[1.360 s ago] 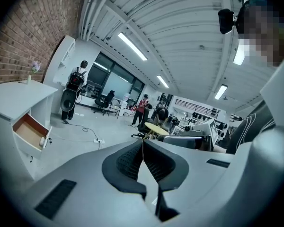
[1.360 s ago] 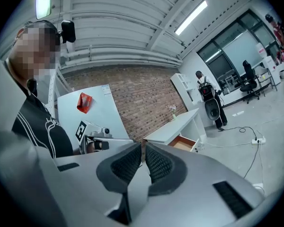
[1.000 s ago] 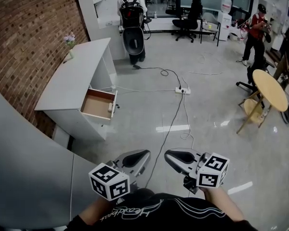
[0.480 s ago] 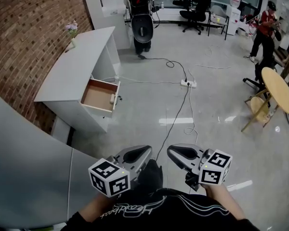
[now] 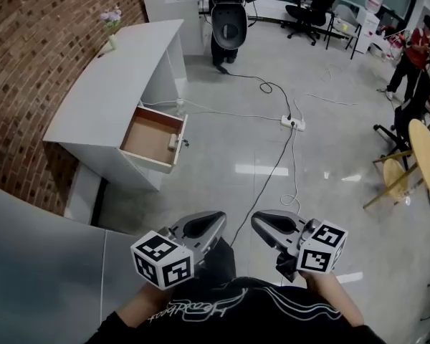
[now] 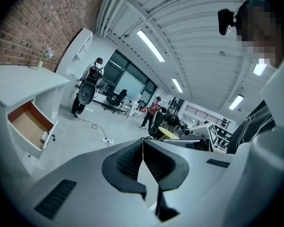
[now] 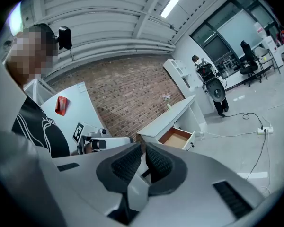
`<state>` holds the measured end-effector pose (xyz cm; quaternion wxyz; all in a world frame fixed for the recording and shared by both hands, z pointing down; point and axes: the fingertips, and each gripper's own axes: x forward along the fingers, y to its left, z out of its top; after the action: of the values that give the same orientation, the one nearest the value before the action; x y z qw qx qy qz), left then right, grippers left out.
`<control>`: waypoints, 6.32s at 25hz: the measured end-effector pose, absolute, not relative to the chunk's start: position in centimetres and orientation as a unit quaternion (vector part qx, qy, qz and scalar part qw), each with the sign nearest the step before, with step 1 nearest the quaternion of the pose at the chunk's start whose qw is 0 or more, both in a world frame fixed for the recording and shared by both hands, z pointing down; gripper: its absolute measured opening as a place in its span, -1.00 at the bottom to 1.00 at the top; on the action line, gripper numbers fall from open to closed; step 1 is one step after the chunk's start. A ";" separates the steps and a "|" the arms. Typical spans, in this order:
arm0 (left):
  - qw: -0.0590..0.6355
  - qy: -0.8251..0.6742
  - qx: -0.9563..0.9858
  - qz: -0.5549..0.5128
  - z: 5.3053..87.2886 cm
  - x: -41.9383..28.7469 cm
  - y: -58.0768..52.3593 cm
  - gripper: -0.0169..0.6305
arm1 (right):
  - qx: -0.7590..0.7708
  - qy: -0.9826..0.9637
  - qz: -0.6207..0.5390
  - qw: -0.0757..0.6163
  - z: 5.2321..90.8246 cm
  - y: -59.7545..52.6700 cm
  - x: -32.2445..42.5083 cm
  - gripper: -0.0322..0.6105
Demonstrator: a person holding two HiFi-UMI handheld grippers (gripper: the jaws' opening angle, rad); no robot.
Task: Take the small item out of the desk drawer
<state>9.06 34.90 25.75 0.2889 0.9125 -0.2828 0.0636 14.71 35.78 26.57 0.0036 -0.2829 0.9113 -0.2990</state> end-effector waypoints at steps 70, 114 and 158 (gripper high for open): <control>0.438 -0.447 0.703 0.336 76.0 -16.4 -30.2 -0.37 | -0.205 0.815 -0.525 -0.134 63.2 -30.3 -2.5 -0.72; 0.456 -0.411 0.651 0.446 85.1 -18.4 -30.1 -0.52 | -0.190 0.781 -0.573 -0.161 68.9 -29.5 -4.3 -0.72; 0.402 -0.459 0.787 0.092 33.4 -13.6 -11.0 -0.52 | -0.169 0.925 -0.335 -0.065 29.4 -12.0 -3.5 -0.72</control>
<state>-13.59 -11.00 33.40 0.4022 0.7867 -0.4592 0.0920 -3.49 -11.95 29.36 -0.0649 -0.1691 0.9245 -0.3354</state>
